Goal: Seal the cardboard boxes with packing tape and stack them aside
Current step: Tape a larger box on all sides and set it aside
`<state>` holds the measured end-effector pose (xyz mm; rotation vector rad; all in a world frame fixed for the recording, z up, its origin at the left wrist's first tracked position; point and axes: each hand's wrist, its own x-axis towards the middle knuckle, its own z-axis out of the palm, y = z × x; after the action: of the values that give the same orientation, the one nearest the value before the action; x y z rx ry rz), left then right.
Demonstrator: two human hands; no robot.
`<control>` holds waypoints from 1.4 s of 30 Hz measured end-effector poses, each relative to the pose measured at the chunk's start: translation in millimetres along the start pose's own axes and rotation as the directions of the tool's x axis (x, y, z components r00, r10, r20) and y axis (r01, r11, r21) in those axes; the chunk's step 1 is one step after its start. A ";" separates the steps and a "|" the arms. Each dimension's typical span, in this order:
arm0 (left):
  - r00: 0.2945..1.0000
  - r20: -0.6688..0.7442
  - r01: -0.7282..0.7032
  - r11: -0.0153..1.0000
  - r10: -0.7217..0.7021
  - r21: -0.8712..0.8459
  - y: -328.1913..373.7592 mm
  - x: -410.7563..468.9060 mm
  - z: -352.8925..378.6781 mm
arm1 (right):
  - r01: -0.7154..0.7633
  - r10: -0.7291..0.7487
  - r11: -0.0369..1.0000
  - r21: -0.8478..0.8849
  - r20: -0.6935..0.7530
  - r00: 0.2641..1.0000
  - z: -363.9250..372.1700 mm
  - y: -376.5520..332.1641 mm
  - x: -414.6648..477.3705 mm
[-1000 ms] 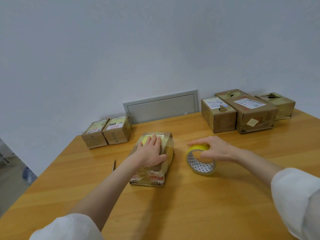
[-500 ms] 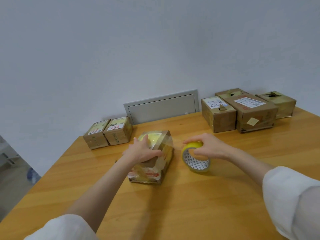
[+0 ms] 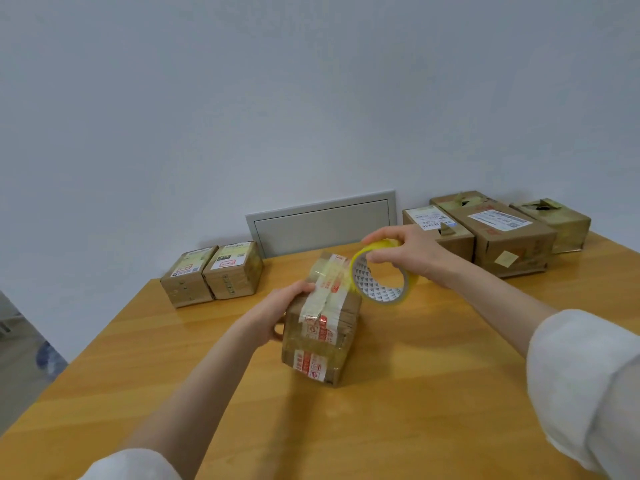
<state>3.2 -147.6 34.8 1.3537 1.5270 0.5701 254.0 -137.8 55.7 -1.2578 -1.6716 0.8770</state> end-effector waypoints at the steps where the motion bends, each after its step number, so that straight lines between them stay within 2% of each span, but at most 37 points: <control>1: 0.995 -0.065 -0.070 0.985 0.081 0.160 4.3 0.4 -1.8 | 0.009 -0.009 1.000 -0.025 -0.005 1.000 2.6 -2.5 3.4; 2: 0.969 -0.142 -0.131 0.911 0.200 0.390 9.8 0.1 -3.0 | 0.018 -0.018 0.999 -0.050 -0.005 1.000 5.3 -5.2 6.3; 3: 0.919 -0.178 -0.177 0.771 0.352 0.611 15.6 -0.7 -1.6 | 0.027 -0.027 0.997 -0.073 -0.003 1.000 8.0 -8.1 8.9; 4: 0.867 -0.133 -0.227 0.618 0.480 0.752 21.7 -2.3 3.1 | 0.037 -0.037 0.995 -0.093 0.000 0.999 10.4 -11.0 11.0; 5: 0.842 -0.040 -0.284 0.506 0.538 0.814 26.4 -3.2 9.3 | 0.045 -0.045 0.993 -0.109 0.005 0.999 12.0 -13.6 12.7; 7: 0.868 0.117 -0.349 0.426 0.482 0.834 30.9 -1.1 22.4 | 0.058 -0.057 0.986 -0.155 0.011 0.998 12.9 -17.2 13.5; 9: 0.899 0.150 -0.317 0.376 0.411 0.871 27.1 5.5 29.5 | 0.055 -0.057 0.981 -0.184 -0.004 0.998 14.0 -15.0 9.7; 10: 0.902 0.138 -0.299 0.363 0.409 0.882 24.8 8.7 29.7 | 0.050 -0.054 0.986 -0.157 -0.021 0.998 14.7 -11.7 6.3; 13: 0.903 0.097 -0.284 0.411 0.419 0.866 19.9 13.0 24.7 | 0.077 -0.081 0.996 -0.048 -0.080 0.993 20.4 -2.1 -4.2; 17: 0.906 0.092 -0.280 0.422 0.414 0.862 19.4 11.4 24.4 | 0.120 -0.138 0.983 -0.141 -0.121 0.983 27.3 -5.9 -3.5; 19: 0.921 0.076 -0.248 0.424 0.383 0.871 18.3 11.6 22.4 | 0.104 -0.122 0.981 -0.166 -0.100 0.988 24.3 -6.6 -2.9; 23: 0.959 0.043 -0.189 0.519 0.280 0.834 16.6 11.4 7.0 | 0.015 0.009 0.966 -0.258 0.090 0.996 17.0 15.8 -16.8; 26: 0.958 0.067 -0.204 0.503 0.278 0.840 17.1 10.0 8.4 | -0.025 0.047 0.974 -0.227 0.092 0.995 20.4 32.6 -25.2; 31: 0.964 0.068 -0.200 0.528 0.258 0.825 17.5 8.8 8.3 | 0.050 -0.034 0.976 -0.213 0.080 0.996 19.0 30.0 -24.4; 39: 0.959 0.094 -0.194 0.379 0.266 0.905 19.8 10.2 20.7 | 0.000 0.024 0.963 -0.270 0.088 0.996 29.8 46.5 -35.4; 42: 0.929 0.158 -0.253 0.262 0.335 0.931 18.3 8.6 27.8 | 0.001 0.030 0.947 -0.320 0.094 0.995 39.8 50.6 -35.6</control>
<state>37.0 -141.6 35.7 2.6179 1.7231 -0.2101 241.4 -161.3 -12.9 -1.4641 -1.9425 0.7028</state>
